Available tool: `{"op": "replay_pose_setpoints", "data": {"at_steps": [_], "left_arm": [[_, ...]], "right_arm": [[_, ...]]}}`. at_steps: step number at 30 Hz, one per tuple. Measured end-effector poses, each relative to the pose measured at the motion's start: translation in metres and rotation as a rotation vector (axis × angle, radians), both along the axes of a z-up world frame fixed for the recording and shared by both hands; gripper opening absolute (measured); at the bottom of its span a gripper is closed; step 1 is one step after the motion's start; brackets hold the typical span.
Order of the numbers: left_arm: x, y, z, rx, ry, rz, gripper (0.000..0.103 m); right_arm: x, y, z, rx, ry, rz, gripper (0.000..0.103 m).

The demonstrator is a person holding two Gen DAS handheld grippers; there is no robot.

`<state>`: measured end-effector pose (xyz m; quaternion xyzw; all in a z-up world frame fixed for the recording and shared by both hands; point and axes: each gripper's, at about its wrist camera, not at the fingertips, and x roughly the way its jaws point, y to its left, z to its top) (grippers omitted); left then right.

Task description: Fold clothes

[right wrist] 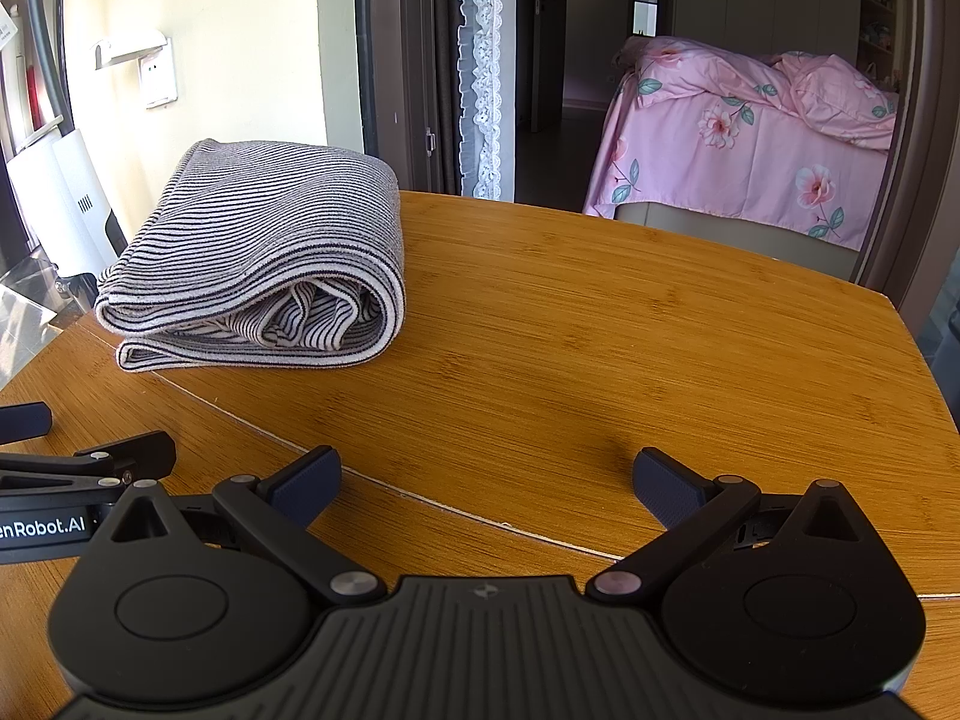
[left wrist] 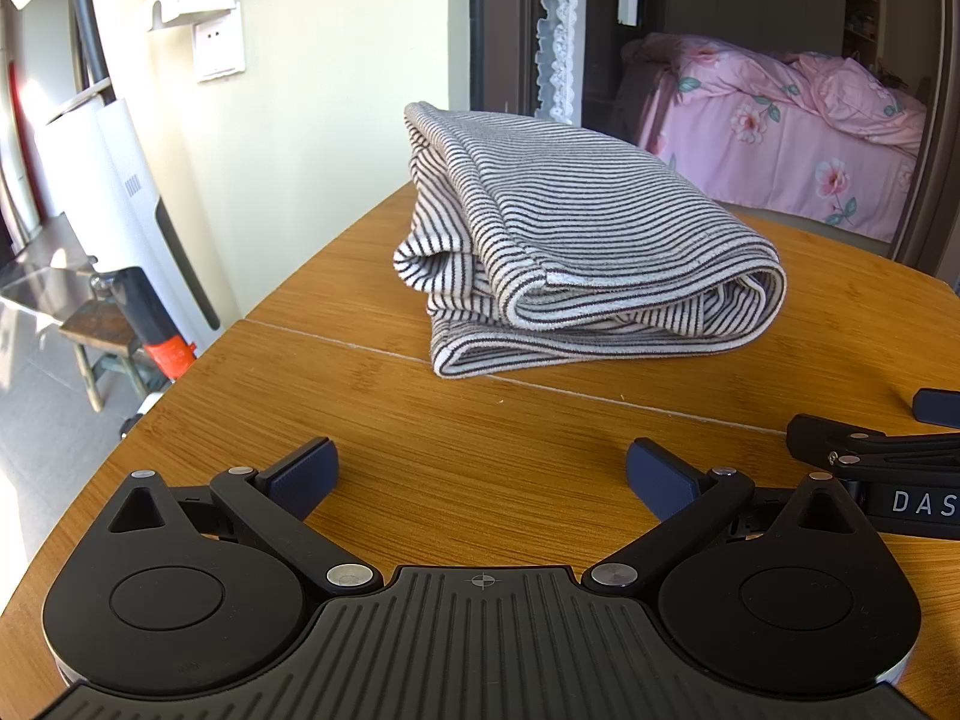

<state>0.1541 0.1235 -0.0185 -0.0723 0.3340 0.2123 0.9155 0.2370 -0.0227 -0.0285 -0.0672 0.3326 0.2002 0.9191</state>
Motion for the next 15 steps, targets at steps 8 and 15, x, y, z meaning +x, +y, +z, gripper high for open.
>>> {"op": "replay_pose_setpoints", "data": {"at_steps": [8, 15], "left_arm": [[0.0001, 0.0001, 0.0, 0.0, 0.0, 0.0, 0.103], [0.0, 0.0003, 0.0, 0.0, 0.0, 0.0, 0.103]], "right_arm": [[0.0, 0.0005, -0.0001, 0.0, 0.0, 0.0, 0.103], [-0.0006, 0.0012, 0.0006, 0.0, 0.0, -0.006, 0.103]]}}
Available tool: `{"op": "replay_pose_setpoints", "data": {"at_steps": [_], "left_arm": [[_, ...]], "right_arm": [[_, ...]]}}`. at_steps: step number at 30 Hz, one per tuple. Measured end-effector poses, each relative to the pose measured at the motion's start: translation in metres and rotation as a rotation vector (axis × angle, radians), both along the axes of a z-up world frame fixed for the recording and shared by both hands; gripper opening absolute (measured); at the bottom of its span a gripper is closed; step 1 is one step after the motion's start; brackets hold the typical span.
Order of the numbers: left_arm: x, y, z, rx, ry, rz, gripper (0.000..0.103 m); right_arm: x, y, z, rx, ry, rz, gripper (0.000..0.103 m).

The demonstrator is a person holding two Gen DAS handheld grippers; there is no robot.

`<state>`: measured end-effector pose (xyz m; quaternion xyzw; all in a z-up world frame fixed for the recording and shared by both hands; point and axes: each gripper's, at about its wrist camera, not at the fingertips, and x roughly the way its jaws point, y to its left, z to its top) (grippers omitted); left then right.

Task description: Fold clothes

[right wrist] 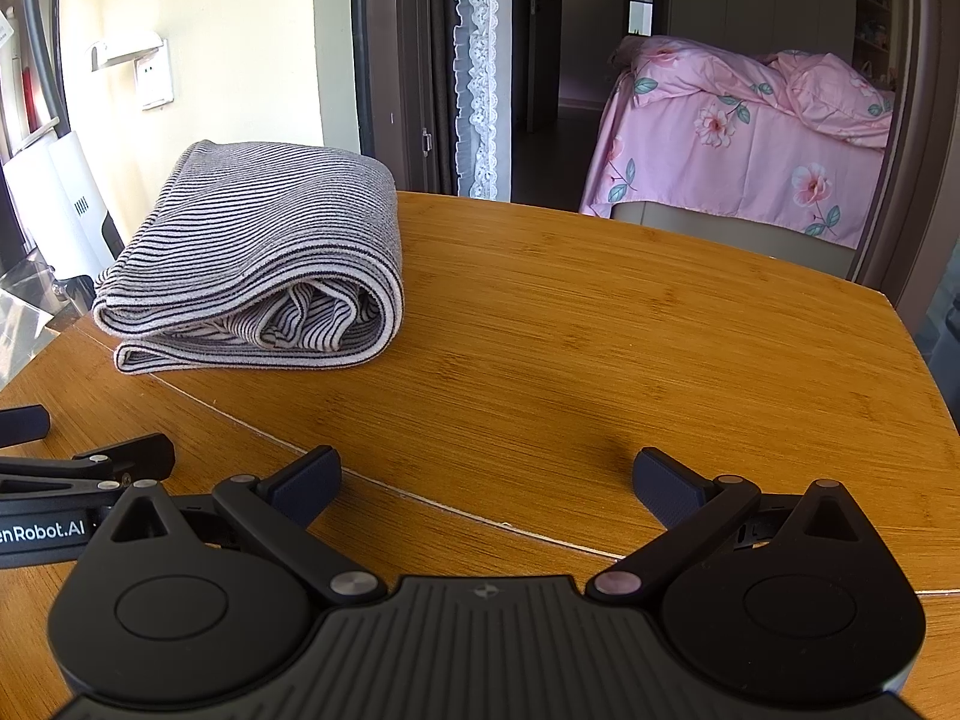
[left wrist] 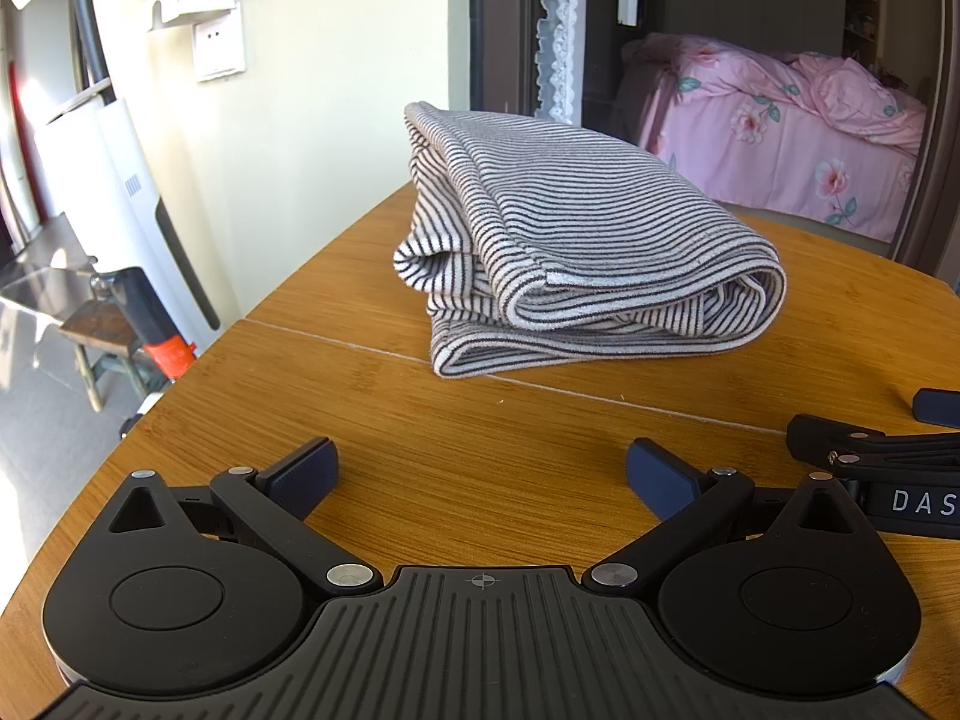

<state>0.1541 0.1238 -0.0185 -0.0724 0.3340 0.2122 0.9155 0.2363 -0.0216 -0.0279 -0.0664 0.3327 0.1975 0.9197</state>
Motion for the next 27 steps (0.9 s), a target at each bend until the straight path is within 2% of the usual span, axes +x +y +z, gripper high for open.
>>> {"op": "replay_pose_setpoints", "data": {"at_steps": [12, 16, 18, 20, 27], "left_arm": [[0.0029, 0.0029, 0.0001, 0.002, 0.0, -0.033, 0.103], [0.0004, 0.0075, 0.0042, -0.039, 0.027, -0.054, 0.103], [-0.0044, 0.0091, 0.0043, -0.05, 0.022, -0.009, 0.103], [-0.0046, 0.0079, 0.003, -0.027, 0.044, 0.043, 0.103], [-0.0069, 0.0077, 0.0039, -0.026, 0.045, 0.042, 0.103]], "right_arm": [[-0.0008, 0.0001, 0.0012, 0.0, 0.0, -0.008, 0.103], [-0.0017, 0.0011, 0.0009, -0.001, 0.0, -0.008, 0.103], [-0.0016, 0.0011, 0.001, -0.001, -0.001, -0.008, 0.103], [-0.0016, 0.0016, 0.001, -0.001, 0.0, -0.009, 0.103], [-0.0017, 0.0029, 0.0011, -0.001, -0.001, -0.009, 0.103]]}}
